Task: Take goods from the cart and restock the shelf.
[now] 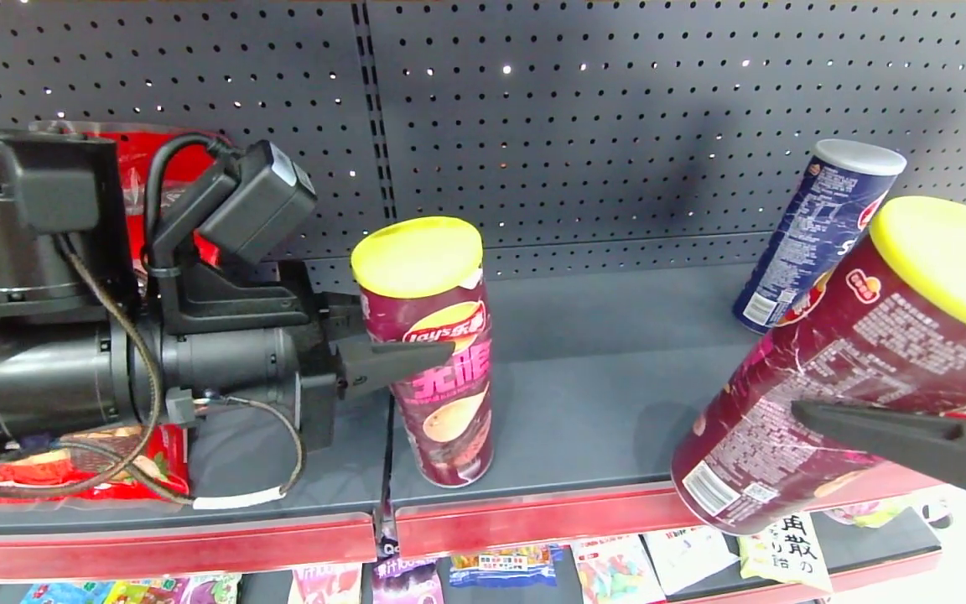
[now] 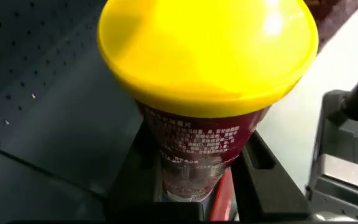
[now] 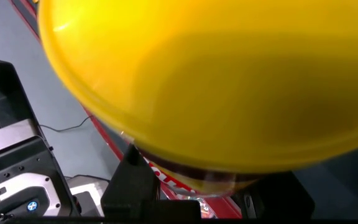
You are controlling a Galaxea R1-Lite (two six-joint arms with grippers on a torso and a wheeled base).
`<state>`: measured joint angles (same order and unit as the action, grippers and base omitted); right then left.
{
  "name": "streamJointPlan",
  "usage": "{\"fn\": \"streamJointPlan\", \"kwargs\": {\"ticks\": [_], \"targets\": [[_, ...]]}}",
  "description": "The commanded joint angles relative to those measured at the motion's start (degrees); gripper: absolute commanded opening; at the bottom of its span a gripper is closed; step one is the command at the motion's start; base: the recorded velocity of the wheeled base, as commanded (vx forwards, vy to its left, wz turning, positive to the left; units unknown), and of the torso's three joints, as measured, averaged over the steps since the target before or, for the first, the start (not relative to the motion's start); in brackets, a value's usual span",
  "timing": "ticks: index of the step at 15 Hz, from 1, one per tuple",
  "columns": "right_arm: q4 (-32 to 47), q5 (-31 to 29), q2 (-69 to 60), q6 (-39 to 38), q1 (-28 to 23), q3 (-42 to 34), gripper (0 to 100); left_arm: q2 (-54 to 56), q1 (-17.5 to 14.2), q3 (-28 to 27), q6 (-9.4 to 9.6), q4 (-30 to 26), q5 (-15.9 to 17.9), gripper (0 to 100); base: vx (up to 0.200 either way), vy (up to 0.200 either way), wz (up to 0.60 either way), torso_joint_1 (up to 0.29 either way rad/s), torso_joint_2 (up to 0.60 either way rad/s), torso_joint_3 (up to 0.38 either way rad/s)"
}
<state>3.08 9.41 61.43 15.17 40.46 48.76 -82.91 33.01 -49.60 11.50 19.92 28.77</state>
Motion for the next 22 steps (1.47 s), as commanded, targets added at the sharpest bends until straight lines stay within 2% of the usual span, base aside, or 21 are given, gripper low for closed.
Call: {"fn": "streamJointPlan", "kwargs": {"ticks": [1, 5, 10, 19, 22], "targets": [[-0.01, -0.01, 0.18, 0.04, -0.03, 0.02, 0, -2.35, -0.23, -0.32, 0.02, 1.09, -0.12, 0, 0.000, 0.000, 0.00, 0.000, 0.00, 0.000], [-0.01, -0.01, 0.53, 0.04, -0.12, 0.10, 0, -2.87, -0.67, -0.41, -0.07, 1.17, 0.85, 0, 0.000, 0.000, 0.00, 0.000, 0.00, 0.000], [-0.01, -0.01, 1.59, 0.04, -0.56, 0.90, 0, -2.52, -0.76, 0.47, 0.19, 0.73, 5.33, 0, 0.000, 0.000, 0.00, 0.000, 0.00, 0.000], [-0.01, -0.01, 3.26, 0.04, -0.65, 2.83, 0, -3.66, -1.11, -0.05, 0.28, 0.91, 4.72, 0, 0.000, 0.000, 0.00, 0.000, 0.00, 0.000], [-0.01, -0.01, 5.10, 0.04, -0.65, 4.50, 0, -4.02, -0.84, -0.05, 1.25, 0.91, 5.33, 0, 0.000, 0.000, 0.00, 0.000, 0.00, 0.000]]}}
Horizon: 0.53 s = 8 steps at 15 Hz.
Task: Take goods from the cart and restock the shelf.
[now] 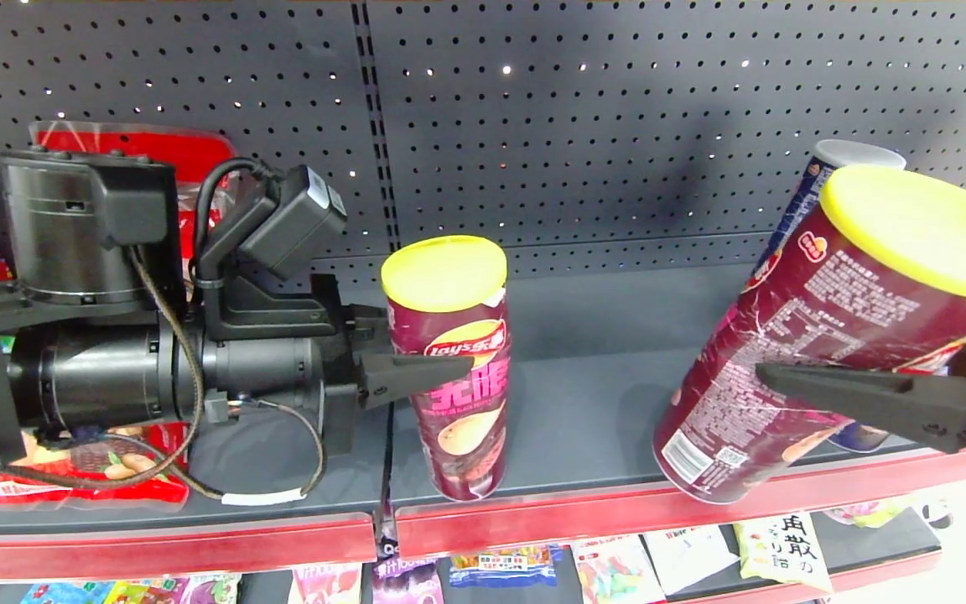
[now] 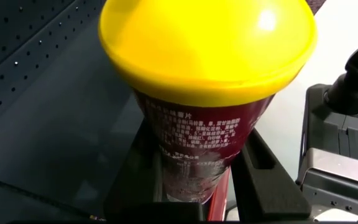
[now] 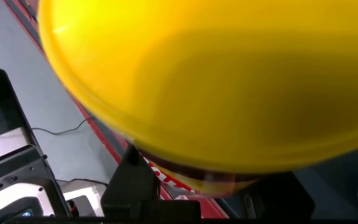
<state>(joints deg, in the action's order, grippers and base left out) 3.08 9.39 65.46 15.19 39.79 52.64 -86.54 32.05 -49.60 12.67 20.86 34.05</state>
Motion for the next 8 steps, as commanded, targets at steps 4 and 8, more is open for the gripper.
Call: {"fn": "streamJointPlan", "kwargs": {"ticks": [4, 8], "targets": [[-0.01, 0.02, 1.60, 0.02, 0.02, 1.15, 0, -0.56, 0.12, -0.05, 0.87, -0.03, 2.60, 0, 0.000, 0.000, 0.00, 0.000, 0.00, 0.000], [-0.01, 0.02, 1.68, 0.10, 0.02, 1.06, 0, -1.35, -0.14, -0.58, 3.42, 0.15, 7.44, 0, 0.000, 0.000, 0.00, 0.000, 0.00, 0.000]]}}
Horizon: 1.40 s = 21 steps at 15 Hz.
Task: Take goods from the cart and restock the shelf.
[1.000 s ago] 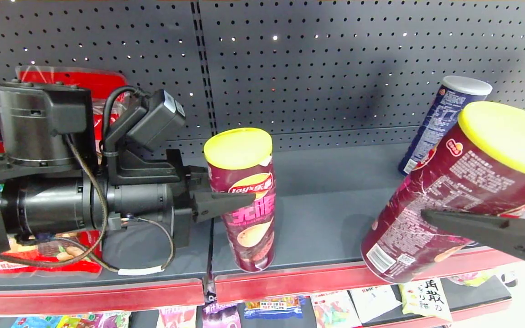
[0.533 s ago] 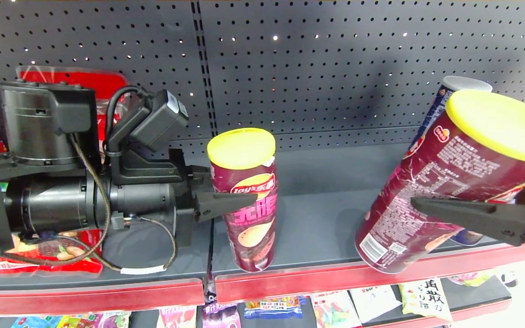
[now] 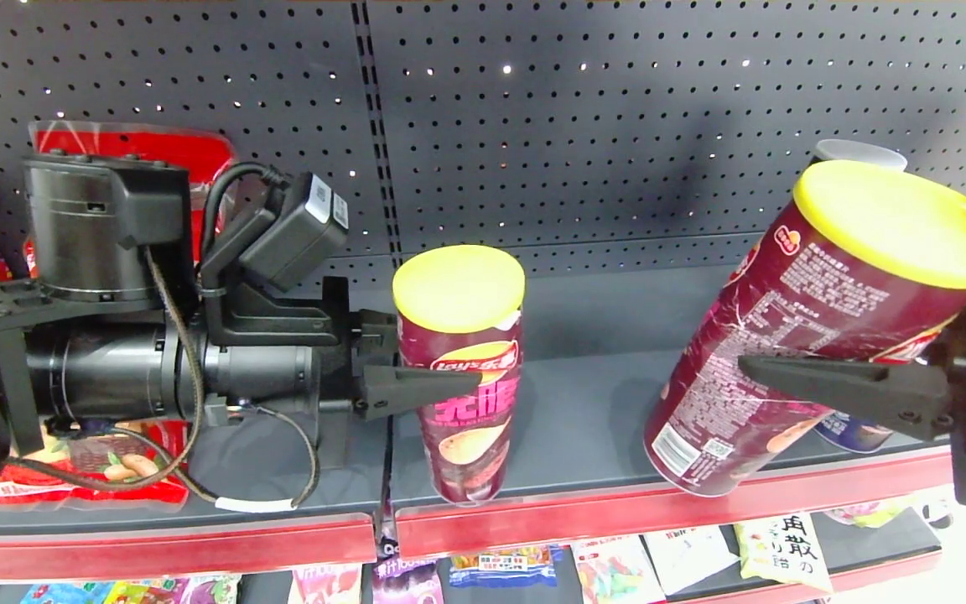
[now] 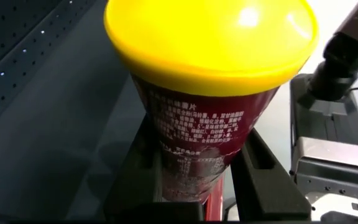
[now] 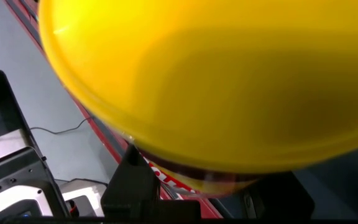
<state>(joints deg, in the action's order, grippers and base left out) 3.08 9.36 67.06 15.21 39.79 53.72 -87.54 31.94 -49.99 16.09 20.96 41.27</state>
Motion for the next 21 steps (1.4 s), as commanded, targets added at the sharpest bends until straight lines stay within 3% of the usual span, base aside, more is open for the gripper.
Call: {"fn": "streamJointPlan", "kwargs": {"ticks": [1, 10, 11, 16, 19, 21], "targets": [[-0.01, 0.04, 0.18, 0.08, 0.02, 0.07, 0, -0.61, -0.04, -0.19, 0.08, 0.14, 1.27, 0, 0.000, 0.000, 0.00, 0.000, 0.00, 0.000], [-0.01, -0.31, 2.64, 0.08, -1.12, 3.49, 0, -1.84, -0.56, -0.19, 0.17, 1.46, 3.82, 0, 0.000, 0.000, 0.00, 0.000, 0.00, 0.000], [-0.01, -0.31, 3.52, 0.08, -1.12, 4.11, 0, -2.02, -0.91, -0.02, 0.08, 2.51, 3.82, 100, 0.000, 0.000, 0.00, 0.000, 0.00, 0.000], [-0.27, -0.22, 8.79, 0.08, -1.12, 8.06, 0, -1.76, -1.35, 0.51, -0.36, 3.21, 3.82, 100, 0.000, 0.000, 0.00, 0.000, 0.00, 0.000], [-8.80, -0.31, 19.25, 0.08, -1.47, 13.16, 0, 2.64, -6.45, 5.26, -0.45, 3.21, 3.91, 100, 0.000, 0.000, 0.00, 0.000, 0.00, 0.000], [-9.32, -0.05, 24.70, -0.10, -1.47, 18.08, 0, 6.59, -10.05, 8.86, -1.41, 3.21, 4.00, 100, 0.000, 0.000, 0.00, 0.000, 0.00, 0.000]]}}
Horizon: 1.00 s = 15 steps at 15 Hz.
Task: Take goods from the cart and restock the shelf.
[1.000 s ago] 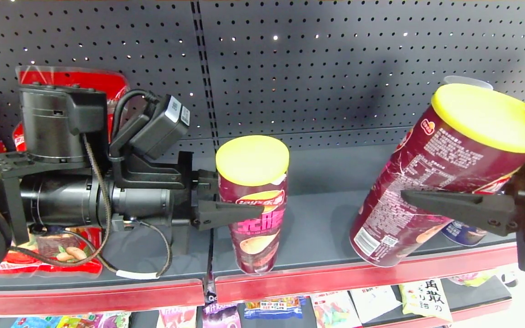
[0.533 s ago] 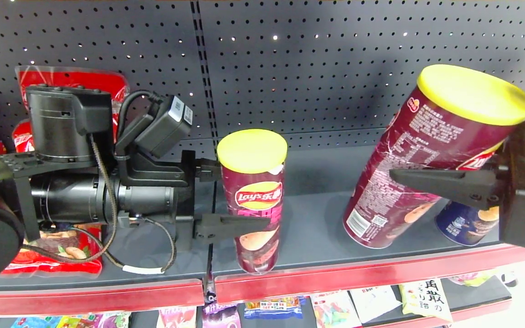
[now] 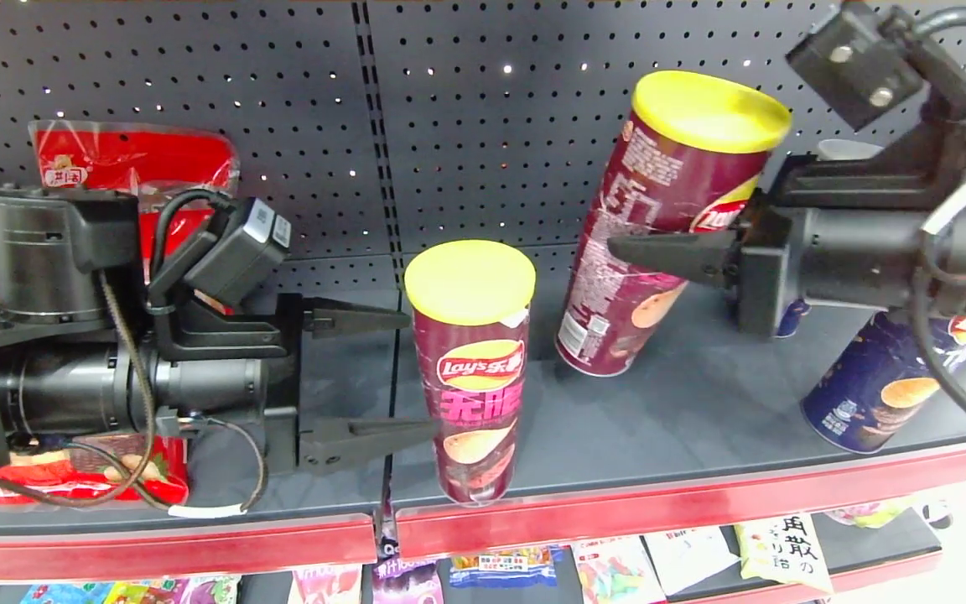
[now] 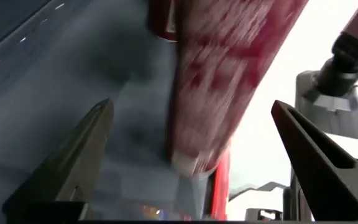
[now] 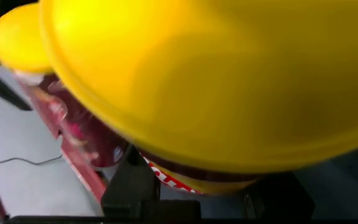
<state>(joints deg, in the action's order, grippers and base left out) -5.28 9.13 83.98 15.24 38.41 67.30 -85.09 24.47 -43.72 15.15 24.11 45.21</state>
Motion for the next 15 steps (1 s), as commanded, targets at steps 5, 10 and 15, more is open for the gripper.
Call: {"fn": "streamJointPlan", "kwargs": {"ticks": [5, 10, 15], "targets": [[-0.96, 0.36, 17.18, -1.70, 0.00, 13.38, 0, 16.18, -7.15, 10.93, -10.49, -0.12, -2.59, 100, 0.000, 0.000, 0.00, 0.000, 0.00, 0.000], [-0.52, 0.45, 23.60, -1.79, 0.87, 19.27, 0, 21.63, -8.21, 13.66, -17.26, -0.29, -7.51, 100, 0.000, 0.000, 0.00, 0.000, 0.00, 0.000], [-0.35, 0.45, 24.83, -1.79, 1.05, 19.80, 0, 21.55, -8.65, 13.74, -17.26, -0.47, -12.34, 100, 0.000, 0.000, 0.00, 0.000, 0.00, 0.000]]}}
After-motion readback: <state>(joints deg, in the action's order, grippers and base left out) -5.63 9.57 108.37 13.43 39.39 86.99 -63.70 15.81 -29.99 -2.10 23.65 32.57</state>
